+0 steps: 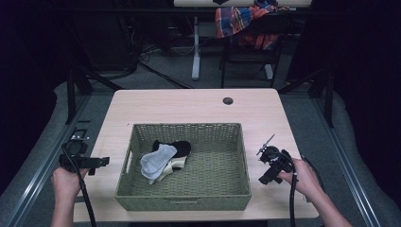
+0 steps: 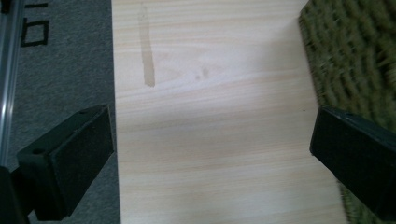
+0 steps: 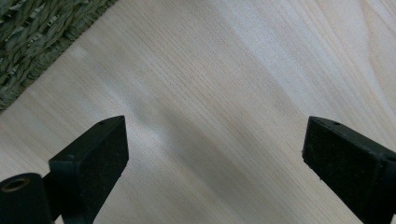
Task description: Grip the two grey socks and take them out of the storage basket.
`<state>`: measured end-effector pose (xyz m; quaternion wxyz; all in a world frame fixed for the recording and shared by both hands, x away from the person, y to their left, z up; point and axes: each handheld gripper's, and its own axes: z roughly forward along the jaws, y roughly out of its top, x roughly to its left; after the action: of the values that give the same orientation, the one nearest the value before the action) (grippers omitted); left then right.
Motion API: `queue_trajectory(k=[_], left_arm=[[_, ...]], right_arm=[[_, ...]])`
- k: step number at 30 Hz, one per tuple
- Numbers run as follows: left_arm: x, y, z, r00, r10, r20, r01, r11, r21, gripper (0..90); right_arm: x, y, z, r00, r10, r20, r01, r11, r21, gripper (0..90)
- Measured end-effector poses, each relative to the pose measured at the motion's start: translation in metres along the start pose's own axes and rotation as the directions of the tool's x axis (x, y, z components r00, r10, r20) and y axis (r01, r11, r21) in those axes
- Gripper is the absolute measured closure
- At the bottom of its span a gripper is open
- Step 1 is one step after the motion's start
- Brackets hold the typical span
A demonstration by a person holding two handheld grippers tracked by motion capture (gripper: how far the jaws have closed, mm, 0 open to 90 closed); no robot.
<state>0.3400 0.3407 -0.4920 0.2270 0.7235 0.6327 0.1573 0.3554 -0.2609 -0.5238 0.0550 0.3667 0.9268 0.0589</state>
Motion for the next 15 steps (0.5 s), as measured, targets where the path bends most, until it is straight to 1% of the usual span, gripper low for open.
queue_trajectory(k=[3,4,7,9,10,11,12,13,15], left_arm=[[-0.004,0.004,-0.007,1.0000,0.006,0.004,-0.006,0.9996,-0.026,0.0],[-0.005,0.005,-0.009,1.0000,0.009,0.002,-0.009,0.9994,-0.034,0.0],[-0.009,0.010,-0.015,0.9995,0.027,0.014,-0.026,0.9984,-0.051,0.0],[-0.012,0.012,-0.019,0.9992,0.038,0.015,-0.037,0.9973,-0.063,0.0],[-0.013,0.013,-0.021,0.9990,0.043,0.016,-0.042,0.9965,-0.073,0.0],[-0.015,0.014,-0.023,0.9988,0.047,0.015,-0.046,0.9957,-0.080,0.0],[-0.017,0.015,-0.025,0.9985,0.051,0.017,-0.050,0.9949,-0.088,0.0],[-0.018,0.016,-0.027,0.9983,0.055,0.020,-0.053,0.9942,-0.093,0.0],[-0.022,0.018,-0.031,0.9979,0.060,0.025,-0.057,0.9924,-0.109,0.0]], right_arm=[[0.000,0.000,0.000,1.0000,-0.001,-0.001,0.001,1.000,-0.001,6.5],[0.001,0.000,0.001,0.9999,0.014,-0.005,-0.014,1.000,-0.021,6.4],[0.002,0.000,0.001,0.9999,0.014,-0.007,-0.014,1.000,-0.021,6.4],[0.002,0.000,0.001,0.9998,0.014,-0.010,-0.015,1.000,-0.026,6.4],[0.002,0.000,0.000,0.9999,0.010,-0.008,-0.010,1.000,-0.024,6.4],[0.001,0.001,-0.001,1.0000,-0.005,0.000,0.005,1.000,-0.010,6.4],[0.001,0.001,-0.001,1.0000,-0.005,-0.003,0.005,1.000,-0.012,6.4],[0.002,0.000,-0.001,1.0000,0.005,-0.001,-0.005,1.000,-0.025,6.4],[0.002,0.000,-0.001,1.0000,0.005,0.000,-0.005,1.000,-0.023,6.4]])
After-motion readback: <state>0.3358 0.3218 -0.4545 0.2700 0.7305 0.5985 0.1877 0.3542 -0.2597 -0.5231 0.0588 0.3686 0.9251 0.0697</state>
